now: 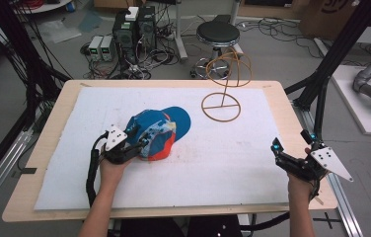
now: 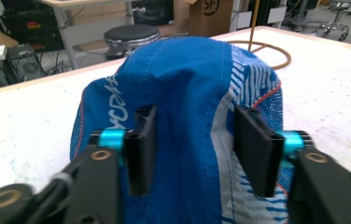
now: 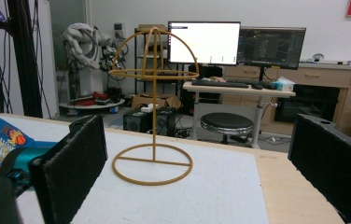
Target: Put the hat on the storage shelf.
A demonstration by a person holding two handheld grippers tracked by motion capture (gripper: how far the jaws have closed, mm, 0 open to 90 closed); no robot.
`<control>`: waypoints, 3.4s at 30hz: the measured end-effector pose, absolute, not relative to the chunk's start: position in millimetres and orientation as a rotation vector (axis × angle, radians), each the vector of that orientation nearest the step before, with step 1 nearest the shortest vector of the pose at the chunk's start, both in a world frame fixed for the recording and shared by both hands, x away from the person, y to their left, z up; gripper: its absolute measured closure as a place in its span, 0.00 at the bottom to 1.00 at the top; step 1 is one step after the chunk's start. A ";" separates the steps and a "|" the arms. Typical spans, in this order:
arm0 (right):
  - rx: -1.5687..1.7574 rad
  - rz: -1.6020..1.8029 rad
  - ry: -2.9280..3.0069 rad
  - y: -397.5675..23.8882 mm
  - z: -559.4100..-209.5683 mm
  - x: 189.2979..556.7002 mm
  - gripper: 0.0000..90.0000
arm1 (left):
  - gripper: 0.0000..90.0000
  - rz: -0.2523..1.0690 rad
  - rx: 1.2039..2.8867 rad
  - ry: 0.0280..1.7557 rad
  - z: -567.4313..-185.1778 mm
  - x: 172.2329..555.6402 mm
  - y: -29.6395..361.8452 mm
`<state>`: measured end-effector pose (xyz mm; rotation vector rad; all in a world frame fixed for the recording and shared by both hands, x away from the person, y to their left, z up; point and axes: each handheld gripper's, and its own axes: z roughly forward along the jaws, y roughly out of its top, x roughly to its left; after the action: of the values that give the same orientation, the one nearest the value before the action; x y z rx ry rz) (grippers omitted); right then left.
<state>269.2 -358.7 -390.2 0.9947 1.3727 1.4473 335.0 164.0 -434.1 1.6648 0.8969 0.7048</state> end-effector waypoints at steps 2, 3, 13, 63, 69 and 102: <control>0.997 1.447 1.374 -358.8 -390.4 269.2 0.05 | 0.67 0.703 1.668 0.915 -434.6 335.6 162.3; 0.997 1.448 1.373 -358.7 -390.4 269.3 0.05 | 0.70 0.704 1.668 0.923 -435.1 336.1 161.3; 0.995 1.451 1.371 -359.3 -390.3 269.3 0.05 | 0.98 0.684 1.654 0.903 -431.4 335.2 154.8; 0.998 1.447 1.373 -360.9 -391.8 271.0 0.05 | 0.99 0.723 1.290 0.786 -335.7 335.1 129.5; 0.999 1.449 1.373 -360.0 -391.6 271.1 0.05 | 0.99 0.735 1.275 0.771 -315.9 339.5 123.8; 1.017 1.451 1.375 -362.9 -395.2 272.6 0.05 | 0.99 0.818 1.190 0.664 -203.9 383.1 69.7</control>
<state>272.6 -362.9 -395.2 1.0171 1.3751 1.4515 383.1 69.7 -203.9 1.1895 0.6637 0.8184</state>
